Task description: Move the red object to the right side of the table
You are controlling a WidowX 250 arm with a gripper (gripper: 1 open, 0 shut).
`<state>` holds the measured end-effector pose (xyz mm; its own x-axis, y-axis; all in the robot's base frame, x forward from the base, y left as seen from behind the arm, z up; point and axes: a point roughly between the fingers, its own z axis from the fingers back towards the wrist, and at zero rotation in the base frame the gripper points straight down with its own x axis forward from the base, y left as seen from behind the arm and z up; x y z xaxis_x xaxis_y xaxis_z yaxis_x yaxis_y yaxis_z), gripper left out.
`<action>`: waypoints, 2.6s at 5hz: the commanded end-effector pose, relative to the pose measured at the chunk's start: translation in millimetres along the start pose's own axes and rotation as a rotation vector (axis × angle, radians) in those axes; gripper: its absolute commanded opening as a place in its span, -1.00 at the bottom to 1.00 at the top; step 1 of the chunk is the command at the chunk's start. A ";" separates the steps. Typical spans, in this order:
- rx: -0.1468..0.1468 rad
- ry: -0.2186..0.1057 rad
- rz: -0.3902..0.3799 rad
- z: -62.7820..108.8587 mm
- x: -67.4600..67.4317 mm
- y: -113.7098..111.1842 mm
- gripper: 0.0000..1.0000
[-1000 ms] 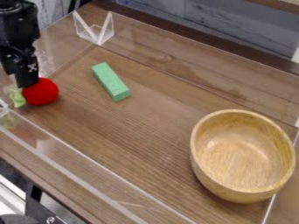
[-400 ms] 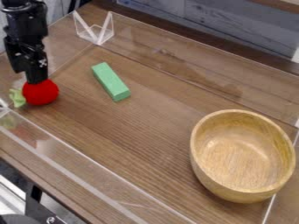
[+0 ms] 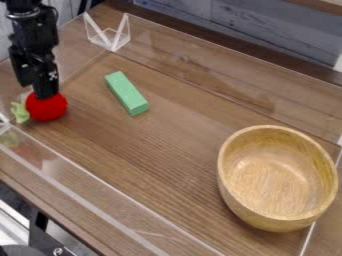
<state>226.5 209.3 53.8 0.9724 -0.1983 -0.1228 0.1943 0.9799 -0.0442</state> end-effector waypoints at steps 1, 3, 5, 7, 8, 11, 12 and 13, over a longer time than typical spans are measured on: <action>0.027 -0.010 -0.055 0.2 -1.4 1.7 1.00; 0.014 -0.012 -0.106 -7.1 2.9 4.6 -1.00; -0.013 -0.020 -0.109 -19.3 4.2 5.4 -1.00; -0.026 -0.059 0.007 8.9 -1.2 -3.5 -1.00; -0.034 -0.092 0.114 31.6 -3.6 -13.7 -1.00; -0.101 -0.168 0.175 96.6 56.0 -77.8 -1.00; -0.120 -0.170 0.145 105.4 70.6 -94.5 -1.00; -0.133 -0.171 0.093 118.9 88.7 -114.7 -1.00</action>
<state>300.1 80.7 149.6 0.9957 -0.0911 -0.0168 0.0861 0.9775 -0.1925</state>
